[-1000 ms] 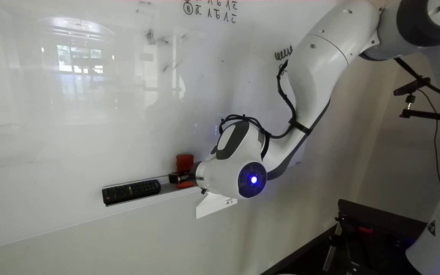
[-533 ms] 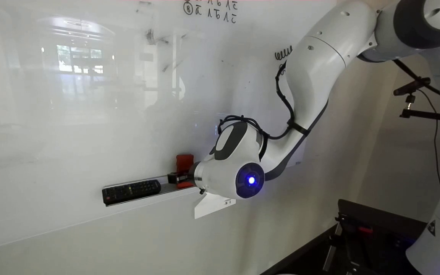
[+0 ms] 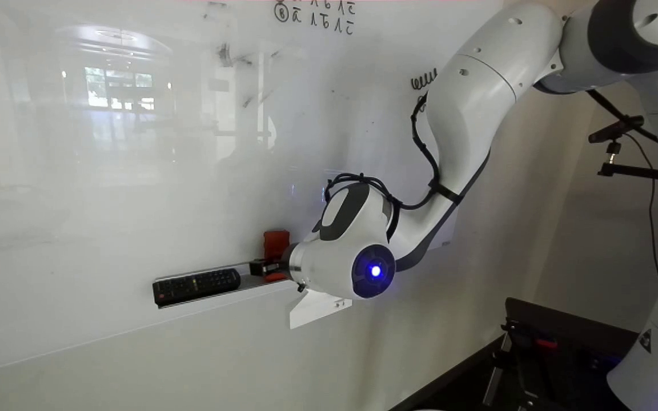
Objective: Erase the scribbles on the whiteboard with the duster
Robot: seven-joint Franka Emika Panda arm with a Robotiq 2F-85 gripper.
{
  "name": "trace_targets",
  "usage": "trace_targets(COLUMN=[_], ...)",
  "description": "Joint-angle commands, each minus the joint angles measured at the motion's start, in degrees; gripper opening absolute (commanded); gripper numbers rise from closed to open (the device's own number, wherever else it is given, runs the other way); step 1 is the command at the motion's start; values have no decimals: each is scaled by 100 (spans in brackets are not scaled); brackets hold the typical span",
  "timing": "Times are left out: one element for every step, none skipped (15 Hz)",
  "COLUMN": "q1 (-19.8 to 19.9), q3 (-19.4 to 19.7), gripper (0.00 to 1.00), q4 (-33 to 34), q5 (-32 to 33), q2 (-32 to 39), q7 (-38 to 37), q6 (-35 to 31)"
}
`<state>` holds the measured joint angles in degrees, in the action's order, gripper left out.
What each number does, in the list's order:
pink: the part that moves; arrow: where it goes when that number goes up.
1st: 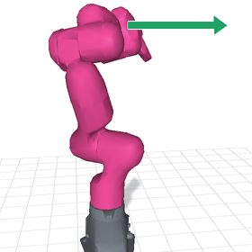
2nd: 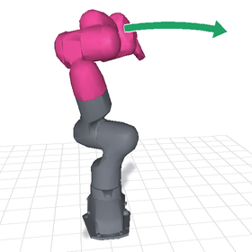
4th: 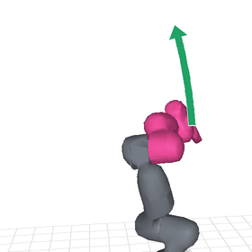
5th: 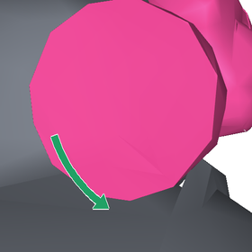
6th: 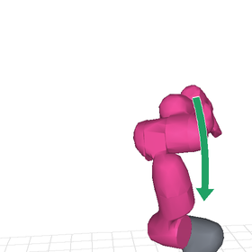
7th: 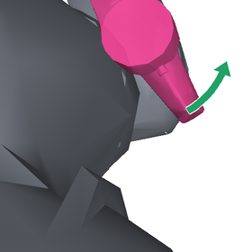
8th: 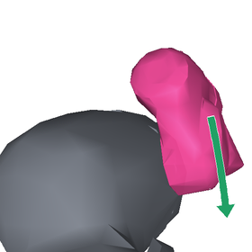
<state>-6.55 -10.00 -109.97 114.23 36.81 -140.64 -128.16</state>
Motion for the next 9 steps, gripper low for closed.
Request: trace_targets(q1=[35, 34, 32, 28, 25, 24, 24, 26, 26], q3=[-57, -61, -66, -70, -72, -75, -76, -78, -77], gripper=[100, 98, 97, 95, 91, 88, 87, 78, 80], q4=[78, 78, 75, 76, 79, 78, 78, 78, 78], q5=[5, 4, 3, 5, 2, -3, -5, -5, -5], q2=[4, 5, 3, 4, 6, 3, 2, 1, 2], q7=[136, 138, 141, 142, 146, 152, 157, 160, 161], q6=[-98, -102, -101, -97, -90, -83, -80, -82, -78])
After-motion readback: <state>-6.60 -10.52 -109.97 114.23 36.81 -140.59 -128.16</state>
